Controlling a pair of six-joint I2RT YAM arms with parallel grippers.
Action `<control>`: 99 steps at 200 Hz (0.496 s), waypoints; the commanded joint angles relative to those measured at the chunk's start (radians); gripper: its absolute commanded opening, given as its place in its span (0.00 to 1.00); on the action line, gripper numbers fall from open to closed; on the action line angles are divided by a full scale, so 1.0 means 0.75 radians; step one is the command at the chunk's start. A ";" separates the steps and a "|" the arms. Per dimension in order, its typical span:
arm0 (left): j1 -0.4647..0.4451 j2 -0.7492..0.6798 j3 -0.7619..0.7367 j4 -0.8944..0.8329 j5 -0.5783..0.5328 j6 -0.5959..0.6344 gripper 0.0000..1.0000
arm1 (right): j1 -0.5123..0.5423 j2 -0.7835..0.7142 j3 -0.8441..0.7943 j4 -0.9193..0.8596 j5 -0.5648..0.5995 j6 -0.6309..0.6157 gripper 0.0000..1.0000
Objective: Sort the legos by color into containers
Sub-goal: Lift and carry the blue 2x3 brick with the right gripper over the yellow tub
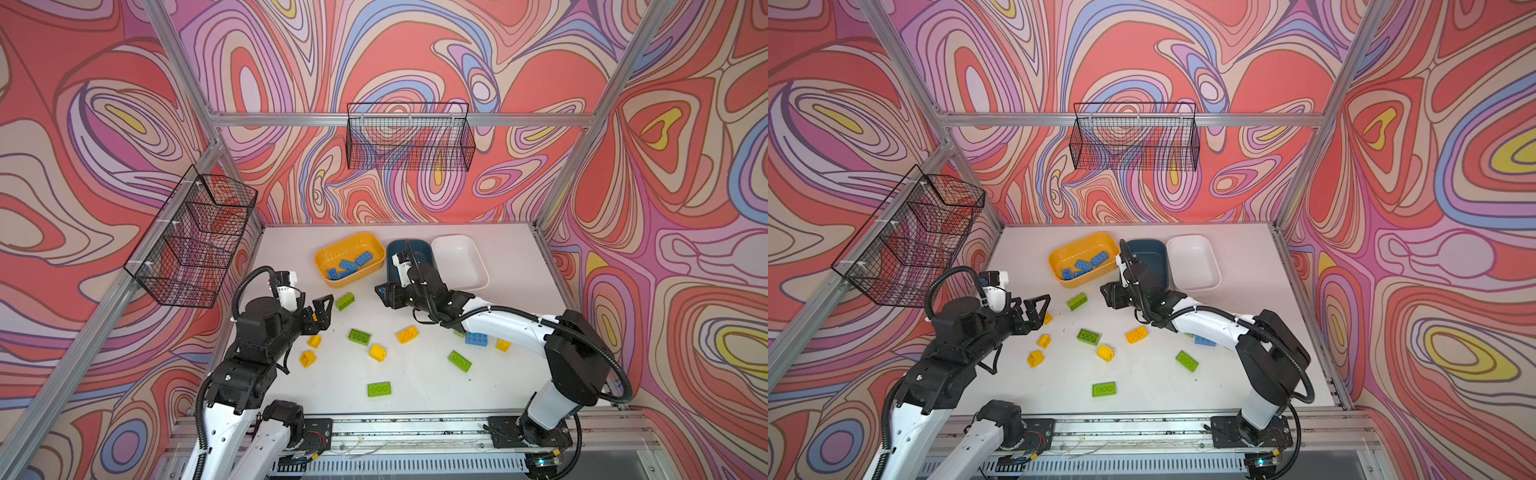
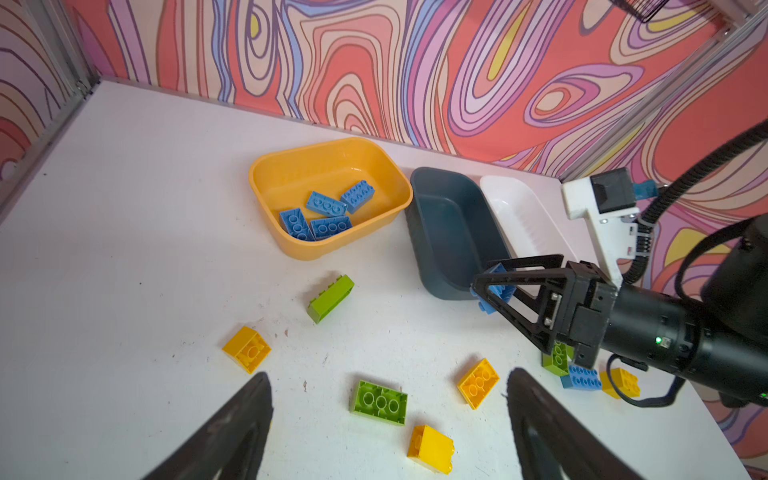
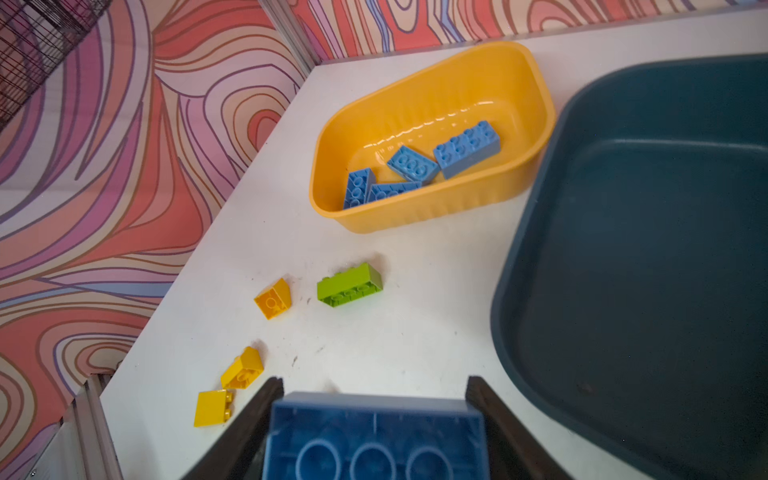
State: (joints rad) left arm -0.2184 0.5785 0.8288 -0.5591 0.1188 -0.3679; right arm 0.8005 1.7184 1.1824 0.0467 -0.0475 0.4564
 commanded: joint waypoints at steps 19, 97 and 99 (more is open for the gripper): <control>-0.009 -0.025 -0.030 0.049 -0.067 0.003 0.88 | -0.068 0.269 0.289 -0.070 -0.134 -0.101 0.59; -0.010 0.002 -0.023 0.042 -0.031 0.000 0.88 | -0.175 0.723 0.935 -0.241 -0.235 -0.195 0.59; -0.010 0.004 -0.023 0.043 -0.029 0.000 0.88 | -0.177 0.731 0.948 -0.244 -0.237 -0.195 0.59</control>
State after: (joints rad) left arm -0.2218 0.5720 0.8162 -0.5488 0.0853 -0.3702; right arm 0.6727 2.1887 1.7638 -0.0711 -0.1940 0.3592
